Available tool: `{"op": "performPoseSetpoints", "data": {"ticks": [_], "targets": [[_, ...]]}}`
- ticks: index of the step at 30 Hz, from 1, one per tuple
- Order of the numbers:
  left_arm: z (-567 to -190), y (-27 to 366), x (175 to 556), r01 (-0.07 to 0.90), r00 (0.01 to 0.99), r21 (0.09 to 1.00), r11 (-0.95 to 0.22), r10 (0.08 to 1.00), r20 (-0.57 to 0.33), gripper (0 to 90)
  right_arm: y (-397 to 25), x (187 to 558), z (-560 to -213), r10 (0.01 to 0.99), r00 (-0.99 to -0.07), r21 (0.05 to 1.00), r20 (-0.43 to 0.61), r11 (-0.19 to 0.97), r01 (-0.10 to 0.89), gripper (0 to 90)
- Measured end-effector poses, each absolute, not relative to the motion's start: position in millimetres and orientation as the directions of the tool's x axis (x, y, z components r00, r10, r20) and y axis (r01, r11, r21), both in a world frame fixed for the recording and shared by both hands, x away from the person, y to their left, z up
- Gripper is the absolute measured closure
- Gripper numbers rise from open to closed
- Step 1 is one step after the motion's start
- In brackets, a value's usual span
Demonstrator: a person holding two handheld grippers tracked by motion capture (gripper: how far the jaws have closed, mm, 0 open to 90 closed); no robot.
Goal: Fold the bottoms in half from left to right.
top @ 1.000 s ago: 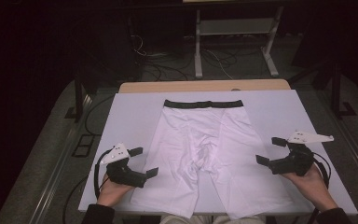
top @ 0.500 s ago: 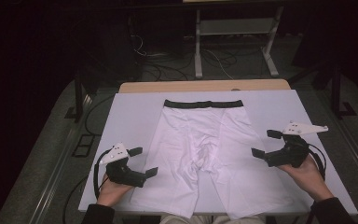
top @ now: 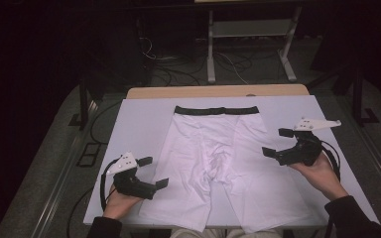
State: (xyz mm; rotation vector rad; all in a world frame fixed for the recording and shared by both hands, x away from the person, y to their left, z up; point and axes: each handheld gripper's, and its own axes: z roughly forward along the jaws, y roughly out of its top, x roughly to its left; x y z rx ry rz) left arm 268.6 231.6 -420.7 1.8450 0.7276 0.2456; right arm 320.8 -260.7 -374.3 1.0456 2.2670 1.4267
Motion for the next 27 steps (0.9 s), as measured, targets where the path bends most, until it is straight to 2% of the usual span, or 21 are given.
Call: {"op": "performPoseSetpoints", "data": {"ticks": [27], "targets": [[-421.6, 231.0, 269.5, 0.357, 0.794, 0.905, -0.231, 0.586, -0.163, 0.0, -218.6, 371.6, -357.5, 0.678, -0.723, 0.855, 0.133, 0.291, 0.43, 0.0]]}}
